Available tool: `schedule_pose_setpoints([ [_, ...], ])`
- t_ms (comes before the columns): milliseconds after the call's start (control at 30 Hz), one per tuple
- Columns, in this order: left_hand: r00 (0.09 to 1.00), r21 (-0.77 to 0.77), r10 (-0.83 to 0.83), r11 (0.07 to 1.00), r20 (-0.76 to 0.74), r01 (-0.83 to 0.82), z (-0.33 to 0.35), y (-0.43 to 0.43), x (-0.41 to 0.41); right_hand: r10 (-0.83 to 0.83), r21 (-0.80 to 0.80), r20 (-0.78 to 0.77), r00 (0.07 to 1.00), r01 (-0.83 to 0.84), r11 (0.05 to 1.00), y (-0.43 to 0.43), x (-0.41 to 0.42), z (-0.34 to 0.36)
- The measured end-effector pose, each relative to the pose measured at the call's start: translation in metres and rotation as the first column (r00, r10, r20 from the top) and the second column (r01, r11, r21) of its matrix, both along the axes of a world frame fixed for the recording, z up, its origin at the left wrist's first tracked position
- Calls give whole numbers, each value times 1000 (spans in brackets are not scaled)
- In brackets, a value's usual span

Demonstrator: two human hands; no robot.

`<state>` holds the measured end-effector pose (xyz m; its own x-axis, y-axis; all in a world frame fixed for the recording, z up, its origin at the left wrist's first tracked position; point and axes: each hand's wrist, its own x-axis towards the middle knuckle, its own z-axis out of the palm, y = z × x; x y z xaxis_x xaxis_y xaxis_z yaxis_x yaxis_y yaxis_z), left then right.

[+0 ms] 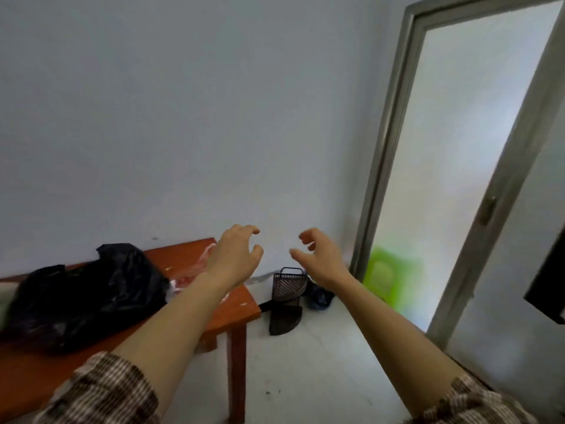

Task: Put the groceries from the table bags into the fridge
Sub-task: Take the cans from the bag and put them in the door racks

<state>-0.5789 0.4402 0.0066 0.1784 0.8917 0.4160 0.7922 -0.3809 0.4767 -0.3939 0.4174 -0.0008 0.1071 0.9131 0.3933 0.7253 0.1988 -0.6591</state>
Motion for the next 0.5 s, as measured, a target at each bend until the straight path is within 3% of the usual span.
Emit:
schedule_pose_setpoints([
  [367, 971, -99, 237, 966, -36, -240, -70, 79, -187, 277, -171, 65, 959, -263, 950, 118, -189, -62],
  [500, 945, -130, 304, 939, -119, -318, -106, 127, -251, 336, -215, 64, 940, -315, 924, 176, -246, -95],
])
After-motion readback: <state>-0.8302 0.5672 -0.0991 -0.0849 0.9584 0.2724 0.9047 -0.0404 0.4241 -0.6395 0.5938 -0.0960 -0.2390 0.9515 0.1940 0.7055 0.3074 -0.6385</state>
